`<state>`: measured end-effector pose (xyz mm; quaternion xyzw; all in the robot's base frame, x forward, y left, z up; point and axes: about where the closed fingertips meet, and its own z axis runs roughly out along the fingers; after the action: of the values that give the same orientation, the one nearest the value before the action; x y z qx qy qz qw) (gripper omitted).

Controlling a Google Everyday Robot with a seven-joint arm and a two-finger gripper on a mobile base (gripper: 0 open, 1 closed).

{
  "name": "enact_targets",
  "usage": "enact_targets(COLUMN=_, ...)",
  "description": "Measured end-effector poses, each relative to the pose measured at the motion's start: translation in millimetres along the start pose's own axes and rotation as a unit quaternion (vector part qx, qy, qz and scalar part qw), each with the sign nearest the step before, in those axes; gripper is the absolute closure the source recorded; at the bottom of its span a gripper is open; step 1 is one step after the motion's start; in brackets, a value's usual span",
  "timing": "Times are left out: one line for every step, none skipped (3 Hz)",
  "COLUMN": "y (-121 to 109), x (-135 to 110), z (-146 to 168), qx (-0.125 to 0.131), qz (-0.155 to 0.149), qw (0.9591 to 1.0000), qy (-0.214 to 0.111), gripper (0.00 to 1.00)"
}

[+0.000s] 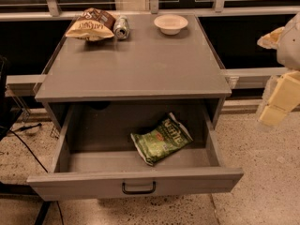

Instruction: Pick green jalapeno chip bag from top drawer and place on counter

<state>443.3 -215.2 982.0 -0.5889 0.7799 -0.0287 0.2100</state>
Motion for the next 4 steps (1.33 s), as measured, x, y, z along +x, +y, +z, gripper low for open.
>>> enact_targets(y=0.3, x=-0.4, z=0.4, qx=0.000, qz=-0.006, qw=1.0000, qy=0.000, gripper=0.00)
enact_targets(y=4.4, x=-4.5, z=5.6, qx=-0.003, qz=-0.073, qw=0.9973, qy=0.002, gripper=0.00)
enact_targets(y=20.1, x=-8.9, z=24.3, qx=0.011, qz=-0.210, qw=0.9772, qy=0.026, gripper=0.00)
enact_targets(y=31.7, x=-12.5, z=38.7, qx=0.022, qz=-0.311, qw=0.9495, qy=0.039, gripper=0.00)
